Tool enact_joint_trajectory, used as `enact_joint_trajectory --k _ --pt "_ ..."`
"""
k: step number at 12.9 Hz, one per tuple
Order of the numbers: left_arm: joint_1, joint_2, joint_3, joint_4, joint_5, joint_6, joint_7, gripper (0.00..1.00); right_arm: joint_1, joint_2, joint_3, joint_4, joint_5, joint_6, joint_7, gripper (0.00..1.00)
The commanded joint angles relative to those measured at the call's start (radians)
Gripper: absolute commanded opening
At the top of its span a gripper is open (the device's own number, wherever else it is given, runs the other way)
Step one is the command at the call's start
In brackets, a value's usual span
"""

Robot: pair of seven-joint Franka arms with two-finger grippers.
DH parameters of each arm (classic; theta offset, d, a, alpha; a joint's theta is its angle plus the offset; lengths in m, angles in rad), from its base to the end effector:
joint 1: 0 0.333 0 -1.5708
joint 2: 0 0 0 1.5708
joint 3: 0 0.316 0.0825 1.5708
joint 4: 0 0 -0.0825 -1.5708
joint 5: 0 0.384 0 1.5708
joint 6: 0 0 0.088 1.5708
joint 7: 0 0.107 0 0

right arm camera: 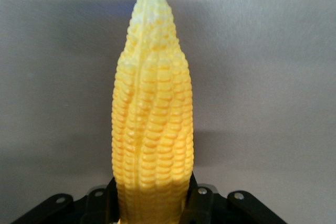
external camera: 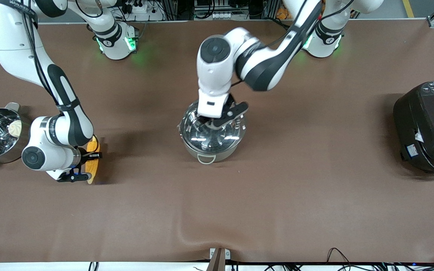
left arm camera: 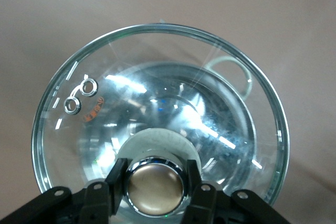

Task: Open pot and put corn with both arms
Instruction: 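Lift the glass lid off the pot with the left gripper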

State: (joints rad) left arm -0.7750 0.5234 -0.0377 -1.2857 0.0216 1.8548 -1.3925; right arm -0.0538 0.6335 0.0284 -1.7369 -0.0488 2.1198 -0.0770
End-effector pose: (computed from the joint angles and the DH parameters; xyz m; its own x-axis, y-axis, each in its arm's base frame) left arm 0.4969 -0.5138 0.4523 0.8365 0.5479 0.0103 0.5470 -0.8359 0.0449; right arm 0.6388 -0.0197 0.1957 0.9656 0.0766 -0.2484 0.0786 -0.9969 -0.0019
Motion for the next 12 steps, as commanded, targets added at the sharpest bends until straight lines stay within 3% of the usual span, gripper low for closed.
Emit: enact_joint_trajectory --k 1,6,8,12 --pt "0.093 -0.187 -0.007 -0.125 0.024 -0.062 0.127 0.0 0.006 -0.07 0.015 -0.009 -0.019 -0.059 -0.023 0.0" --pt "0.377 -0.459 -0.013 -0.464 0.006 -0.052 0.598 0.0 0.02 -0.116 0.082 0.077 -0.019 -0.236 -0.026 0.0" --pt "0.471 -0.493 -0.013 -0.568 0.0 -0.01 0.731 0.0 0.019 -0.113 0.137 0.146 -0.016 -0.338 -0.059 0.0" --pt "0.601 -0.494 -0.011 -0.76 0.0 0.165 0.895 0.0 0.023 -0.113 0.295 0.221 -0.016 -0.406 -0.067 0.0"
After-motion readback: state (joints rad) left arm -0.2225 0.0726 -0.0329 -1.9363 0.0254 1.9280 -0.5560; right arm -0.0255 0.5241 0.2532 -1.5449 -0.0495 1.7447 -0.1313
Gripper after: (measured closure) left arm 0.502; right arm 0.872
